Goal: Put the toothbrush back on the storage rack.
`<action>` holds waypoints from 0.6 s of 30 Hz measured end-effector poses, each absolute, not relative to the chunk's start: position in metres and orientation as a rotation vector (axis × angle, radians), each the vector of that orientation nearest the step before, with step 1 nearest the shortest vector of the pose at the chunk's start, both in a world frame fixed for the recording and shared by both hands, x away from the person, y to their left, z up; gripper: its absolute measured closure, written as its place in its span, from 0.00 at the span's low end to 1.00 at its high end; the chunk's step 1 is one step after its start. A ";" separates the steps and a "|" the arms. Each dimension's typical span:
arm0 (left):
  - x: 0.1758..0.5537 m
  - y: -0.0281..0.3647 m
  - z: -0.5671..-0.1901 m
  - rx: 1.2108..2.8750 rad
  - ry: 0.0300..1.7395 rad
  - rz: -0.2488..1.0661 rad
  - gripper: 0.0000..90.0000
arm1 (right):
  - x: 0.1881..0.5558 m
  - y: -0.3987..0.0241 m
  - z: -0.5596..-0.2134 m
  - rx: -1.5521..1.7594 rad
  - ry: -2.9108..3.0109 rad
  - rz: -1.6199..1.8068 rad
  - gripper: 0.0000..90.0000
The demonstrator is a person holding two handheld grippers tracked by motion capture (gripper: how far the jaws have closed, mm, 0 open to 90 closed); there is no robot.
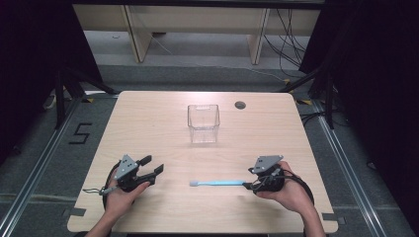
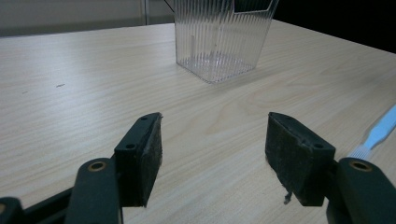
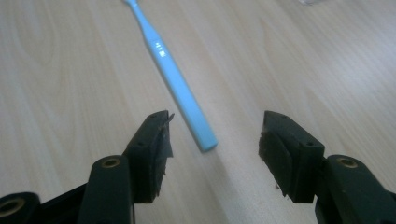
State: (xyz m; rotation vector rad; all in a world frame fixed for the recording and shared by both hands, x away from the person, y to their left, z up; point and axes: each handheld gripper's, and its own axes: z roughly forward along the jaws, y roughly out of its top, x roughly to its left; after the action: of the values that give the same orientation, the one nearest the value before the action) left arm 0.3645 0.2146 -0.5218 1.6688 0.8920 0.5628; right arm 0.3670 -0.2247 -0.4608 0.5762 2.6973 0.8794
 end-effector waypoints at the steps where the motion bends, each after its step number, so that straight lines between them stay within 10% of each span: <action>1: 0.364 0.214 -0.522 1.669 0.892 0.563 0.40 | 0.369 -0.223 -0.459 0.552 2.724 0.858 0.48; 18: 0.365 0.215 -0.522 1.667 0.895 0.559 0.40 | 0.404 -0.180 -0.462 0.261 3.039 0.484 0.53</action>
State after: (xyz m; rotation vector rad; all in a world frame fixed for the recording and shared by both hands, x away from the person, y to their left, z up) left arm 0.3646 0.2149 -0.5219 1.6667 0.8946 0.5589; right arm 0.4045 -0.1802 -0.4623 0.2614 3.0394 0.4845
